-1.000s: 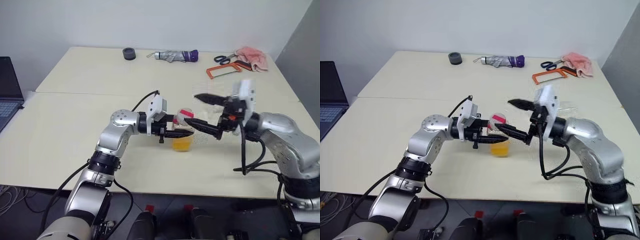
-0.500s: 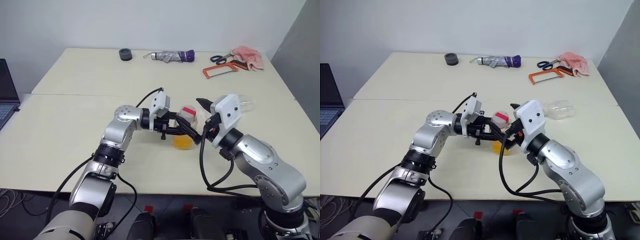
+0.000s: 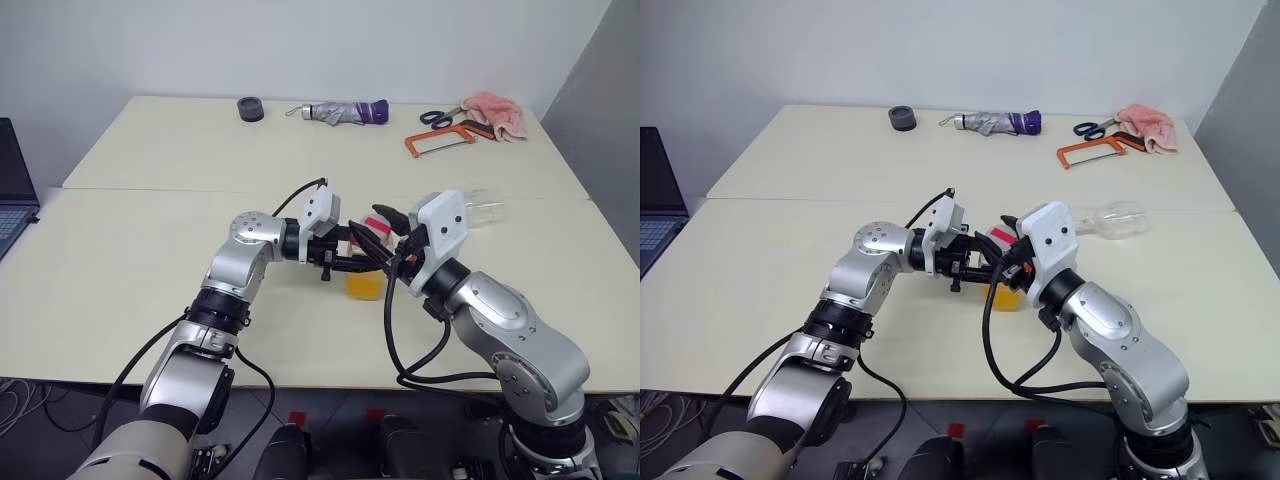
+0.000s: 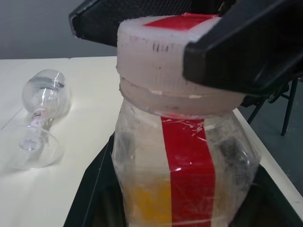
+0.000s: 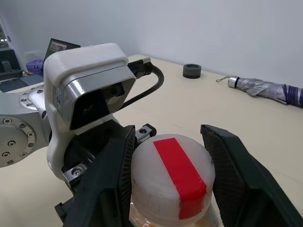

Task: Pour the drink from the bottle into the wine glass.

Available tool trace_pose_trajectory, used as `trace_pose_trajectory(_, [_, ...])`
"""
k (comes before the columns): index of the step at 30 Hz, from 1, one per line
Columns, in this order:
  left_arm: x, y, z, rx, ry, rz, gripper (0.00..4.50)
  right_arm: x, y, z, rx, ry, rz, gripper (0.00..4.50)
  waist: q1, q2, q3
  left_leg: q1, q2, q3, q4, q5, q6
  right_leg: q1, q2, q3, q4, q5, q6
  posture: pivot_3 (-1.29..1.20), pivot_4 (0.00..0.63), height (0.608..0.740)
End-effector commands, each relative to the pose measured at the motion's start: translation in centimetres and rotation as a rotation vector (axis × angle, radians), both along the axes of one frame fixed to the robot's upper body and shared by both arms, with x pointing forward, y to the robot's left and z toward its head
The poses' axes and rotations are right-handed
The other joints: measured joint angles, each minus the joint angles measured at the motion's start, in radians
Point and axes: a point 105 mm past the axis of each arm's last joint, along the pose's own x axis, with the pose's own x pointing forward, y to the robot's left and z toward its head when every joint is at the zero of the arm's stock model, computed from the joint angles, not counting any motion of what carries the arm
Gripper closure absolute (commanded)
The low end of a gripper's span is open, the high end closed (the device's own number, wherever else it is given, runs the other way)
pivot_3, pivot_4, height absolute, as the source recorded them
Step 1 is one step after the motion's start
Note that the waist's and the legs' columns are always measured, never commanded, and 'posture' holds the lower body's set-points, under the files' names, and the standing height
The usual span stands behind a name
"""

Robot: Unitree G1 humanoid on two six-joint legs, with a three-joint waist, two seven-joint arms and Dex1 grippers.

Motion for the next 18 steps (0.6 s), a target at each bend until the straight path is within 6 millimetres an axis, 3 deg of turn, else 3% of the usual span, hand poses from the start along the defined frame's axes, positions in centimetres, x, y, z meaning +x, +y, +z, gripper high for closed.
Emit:
trace_pose_trajectory(1, [0.0, -0.2, 2.0, -0.036, -0.070, -0.013, 2.68, -0.7, 0.4, 0.1, -0.003, -0.010, 0.093, 2.62, 0.000, 0.000, 0.000, 0.000, 0.000, 0.000, 0.000, 0.000, 0.000, 0.000, 0.000, 0.000, 0.000, 0.000, 0.000, 0.00, 0.150, 0.740])
trace_pose_trajectory(3, [-0.1, -0.2, 2.0, -0.031, -0.071, -0.026, 2.68, -1.5, 0.7, -0.1, -0.057, -0.023, 0.271, 2.62, 0.000, 0.000, 0.000, 0.000, 0.000, 0.000, 0.000, 0.000, 0.000, 0.000, 0.000, 0.000, 0.000, 0.000, 0.000, 0.00, 0.150, 0.740])
trace_pose_trajectory(6, [-0.5, -0.1, 2.0, -0.006, -0.080, -0.062, 2.68, -0.5, -1.2, -1.3, -0.304, 0.022, 0.503, 2.62, 0.000, 0.001, 0.001, 0.000, -0.001, 0.002, 0.001, 0.000, 0.000, 0.001, 0.000, 0.000, -0.001, 0.000, 0.000, 0.00, 0.150, 0.740])
trace_pose_trajectory(9, [-0.5, 0.0, 2.0, 0.001, -0.088, -0.070, 2.69, 1.8, -2.8, -0.5, -0.342, 0.093, 0.540, 2.62, -0.004, 0.001, 0.001, 0.001, -0.001, 0.003, 0.000, 0.000, 0.001, 0.002, 0.001, -0.001, -0.002, 0.000, 0.000, 0.00, 0.150, 0.740])
trace_pose_trajectory(13, [-0.4, -0.2, 2.1, -0.016, -0.086, -0.047, 2.69, 1.9, -3.5, 0.2, -0.299, 0.130, 0.562, 2.62, -0.006, 0.001, 0.001, 0.001, 0.001, 0.002, -0.001, 0.000, 0.001, 0.001, 0.003, -0.002, 0.000, -0.001, -0.002, 0.00, 0.150, 0.740])
trace_pose_trajectory(18, [0.0, -0.2, 1.9, -0.022, -0.081, -0.018, 2.69, 1.5, -4.9, 2.1, -0.174, 0.053, 0.379, 0.88, 0.001, 0.001, 0.001, -0.002, 0.002, -0.001, -0.001, 0.000, 0.000, -0.001, -0.003, -0.001, 0.000, -0.001, -0.001, 0.00, 0.150, 0.740])
